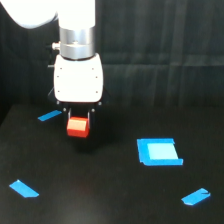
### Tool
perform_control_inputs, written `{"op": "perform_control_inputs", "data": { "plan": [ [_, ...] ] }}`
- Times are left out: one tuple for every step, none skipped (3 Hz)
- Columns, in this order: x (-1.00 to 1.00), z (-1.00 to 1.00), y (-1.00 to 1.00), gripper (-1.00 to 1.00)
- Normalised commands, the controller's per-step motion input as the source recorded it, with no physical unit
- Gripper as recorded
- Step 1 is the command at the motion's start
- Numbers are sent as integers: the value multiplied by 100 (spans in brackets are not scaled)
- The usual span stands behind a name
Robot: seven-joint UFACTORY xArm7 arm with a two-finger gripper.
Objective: Pick up the red object from the table
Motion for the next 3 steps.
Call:
{"op": "perform_control_inputs", "data": {
  "plan": [
    [4, 88, 7, -94],
    [0, 64, -6, -100],
    [0, 45, 10, -91]
  ]
}}
